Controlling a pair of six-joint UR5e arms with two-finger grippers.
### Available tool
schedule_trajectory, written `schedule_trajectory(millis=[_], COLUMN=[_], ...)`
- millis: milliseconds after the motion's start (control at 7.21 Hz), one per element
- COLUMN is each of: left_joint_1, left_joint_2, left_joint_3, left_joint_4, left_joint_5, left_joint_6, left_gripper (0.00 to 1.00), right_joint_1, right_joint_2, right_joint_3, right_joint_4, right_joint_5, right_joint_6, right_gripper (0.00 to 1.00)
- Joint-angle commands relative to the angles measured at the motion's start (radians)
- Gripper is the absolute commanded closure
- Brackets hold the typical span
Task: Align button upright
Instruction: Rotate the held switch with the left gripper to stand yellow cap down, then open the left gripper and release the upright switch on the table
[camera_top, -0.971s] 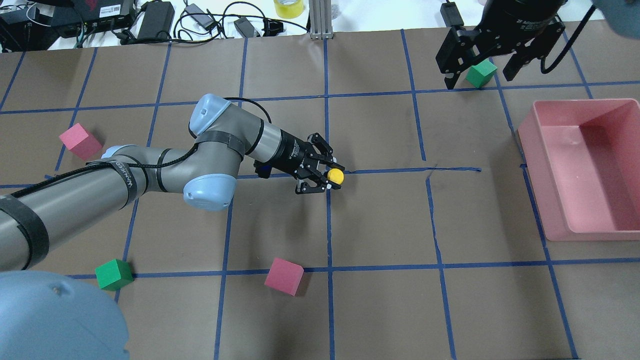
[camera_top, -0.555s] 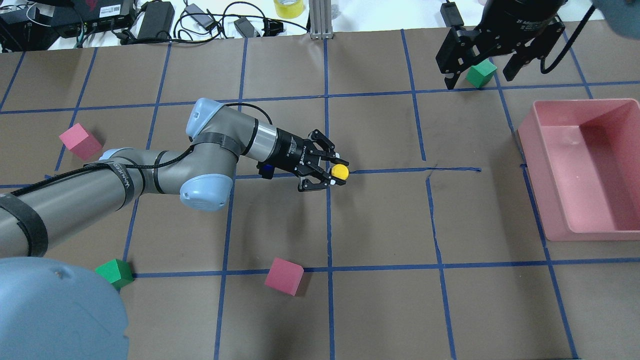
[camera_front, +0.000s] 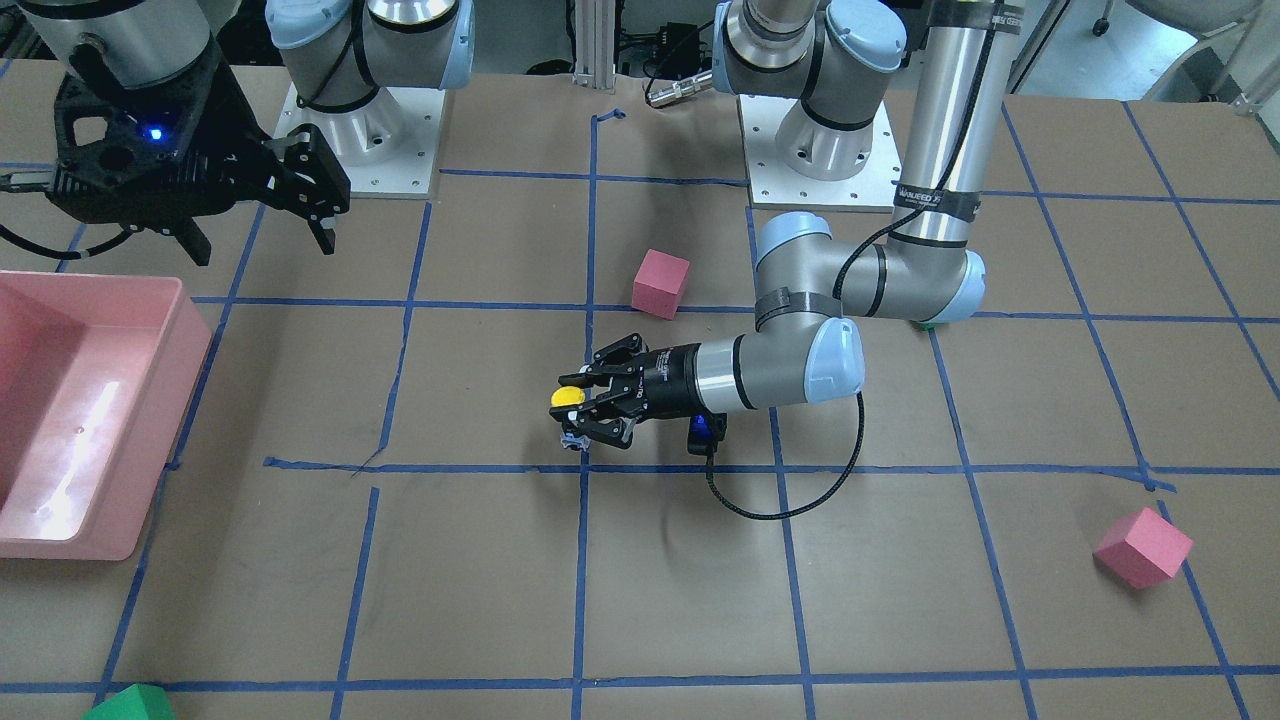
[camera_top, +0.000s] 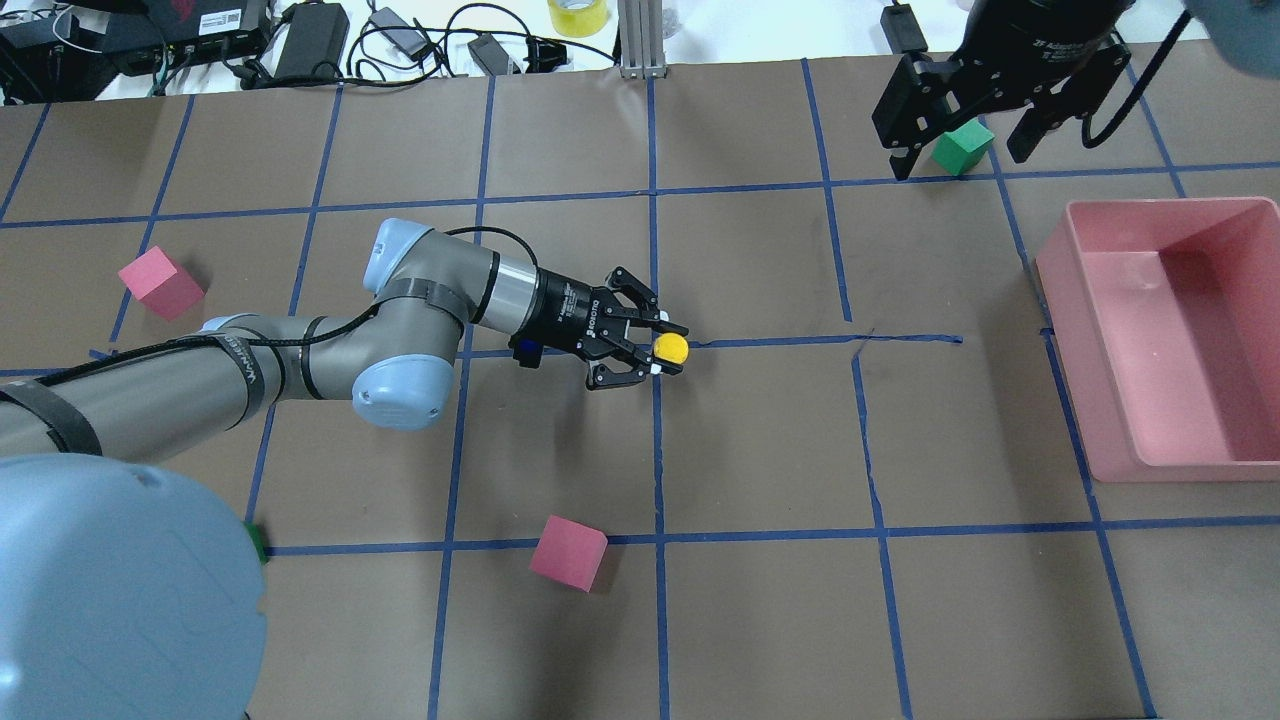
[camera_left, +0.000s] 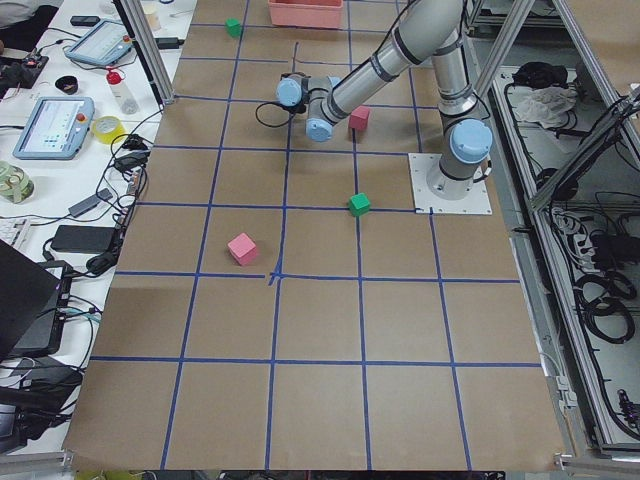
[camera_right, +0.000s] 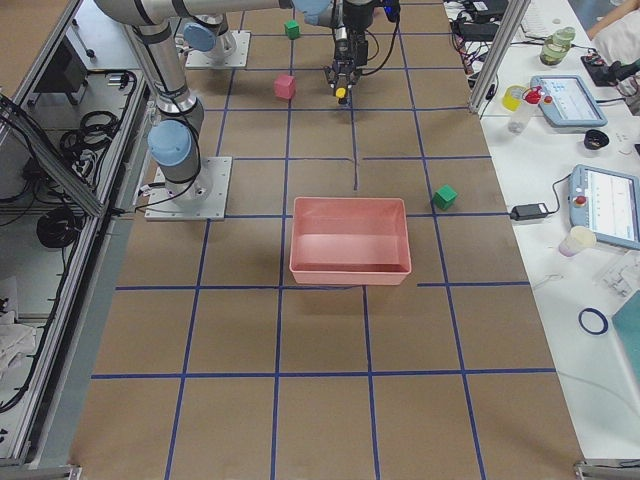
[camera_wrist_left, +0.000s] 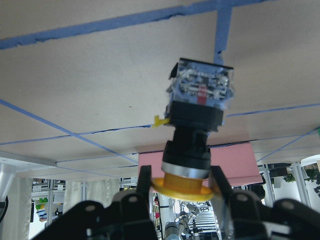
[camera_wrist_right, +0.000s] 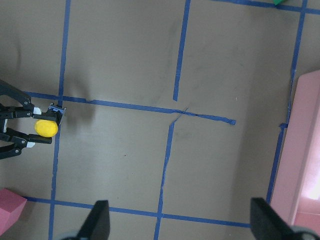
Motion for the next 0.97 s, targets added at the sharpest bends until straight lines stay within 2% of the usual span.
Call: schedule_trajectory(millis=[0,139,277,416,555,832], left_joint_1=[0.002,0.009,0.009,0.009,0.009,0.009], left_joint_2=[-0.020,-0.022,-0.024,-0.024,-0.024,-0.016], left_joint_3=[-0.004,-0.004,-0.002,0.002,0.012,0.047], left_joint_4=[-0.005,-0.008,-0.008,-0.008,-0.008,-0.008], left_joint_5=[0.002,0.003,0.005,0.015,0.018,0.022], left_joint_6=[0.017,0.013,0.010,-0.010,-0.015,-0.060], left_gripper=[1.00,1.00,0.91,0.22,0.00,0.00], right_joint_1=[0.000,0.000,0.000,0.000,0.000,0.000], right_joint_2=[0.001,0.001,0.001,0.001,0.001,0.001], right_joint_3=[0.000,0.000,0.000,0.000,0.000,0.000], right_joint_4=[-0.003,-0.001,-0.001,-0.001,-0.003,-0.003], right_joint_5=[-0.005,-0.005,-0.005,-0.007,-0.005,-0.005], right_joint_6=[0.000,0.000,0.000,0.000,0.000,0.000], right_gripper=[0.00,0.00,0.00,0.00,0.00,0.00])
